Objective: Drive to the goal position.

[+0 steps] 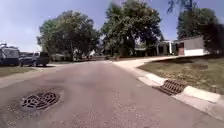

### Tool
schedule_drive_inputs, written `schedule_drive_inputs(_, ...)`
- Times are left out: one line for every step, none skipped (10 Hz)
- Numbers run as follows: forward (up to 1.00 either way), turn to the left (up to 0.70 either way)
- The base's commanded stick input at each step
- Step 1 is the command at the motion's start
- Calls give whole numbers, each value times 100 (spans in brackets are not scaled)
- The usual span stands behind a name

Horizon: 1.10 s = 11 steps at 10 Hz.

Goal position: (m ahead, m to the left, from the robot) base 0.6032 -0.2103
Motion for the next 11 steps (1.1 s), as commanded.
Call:
schedule_drive_inputs(50,0)
schedule_drive_inputs(50,0)
schedule_drive_inputs(50,0)
schedule_drive_inputs(50,0)
schedule_drive_inputs(50,0)
schedule_drive_inputs(50,0)
schedule_drive_inputs(50,0)
schedule_drive_inputs(50,0)
schedule_drive_inputs(50,0)
schedule_drive_inputs(50,0)
schedule_drive_inputs(50,0)
